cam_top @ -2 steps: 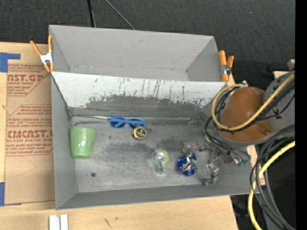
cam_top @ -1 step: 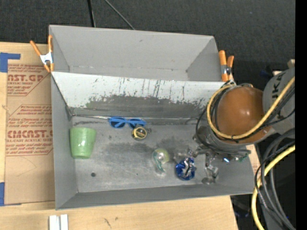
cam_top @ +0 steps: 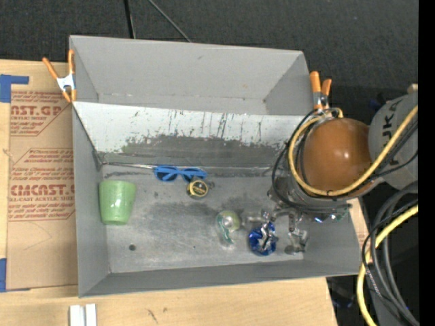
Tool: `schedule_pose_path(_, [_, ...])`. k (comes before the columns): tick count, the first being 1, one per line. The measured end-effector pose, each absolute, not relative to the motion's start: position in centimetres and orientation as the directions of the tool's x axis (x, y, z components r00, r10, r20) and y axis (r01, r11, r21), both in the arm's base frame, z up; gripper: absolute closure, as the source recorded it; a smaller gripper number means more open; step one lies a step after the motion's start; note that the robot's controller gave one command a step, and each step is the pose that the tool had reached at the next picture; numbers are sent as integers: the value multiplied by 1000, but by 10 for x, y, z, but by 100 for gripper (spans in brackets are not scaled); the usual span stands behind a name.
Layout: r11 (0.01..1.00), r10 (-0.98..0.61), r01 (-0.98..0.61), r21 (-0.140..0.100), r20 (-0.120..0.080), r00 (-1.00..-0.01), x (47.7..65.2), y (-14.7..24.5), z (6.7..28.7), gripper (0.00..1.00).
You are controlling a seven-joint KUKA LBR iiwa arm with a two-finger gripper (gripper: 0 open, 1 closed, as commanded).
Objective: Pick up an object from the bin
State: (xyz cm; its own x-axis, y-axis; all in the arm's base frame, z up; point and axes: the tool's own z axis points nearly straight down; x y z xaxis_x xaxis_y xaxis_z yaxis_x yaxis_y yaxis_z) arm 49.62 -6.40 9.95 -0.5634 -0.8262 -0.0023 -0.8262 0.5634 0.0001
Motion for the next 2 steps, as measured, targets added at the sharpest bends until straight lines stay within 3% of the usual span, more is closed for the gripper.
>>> schedule_pose_path(1, [424, -906, -906, 2, -1, -424, 489, -72, 69, 0])
schedule_pose_path(2, [425, -905, -905, 3, -2, -425, 488, -71, 69, 0])
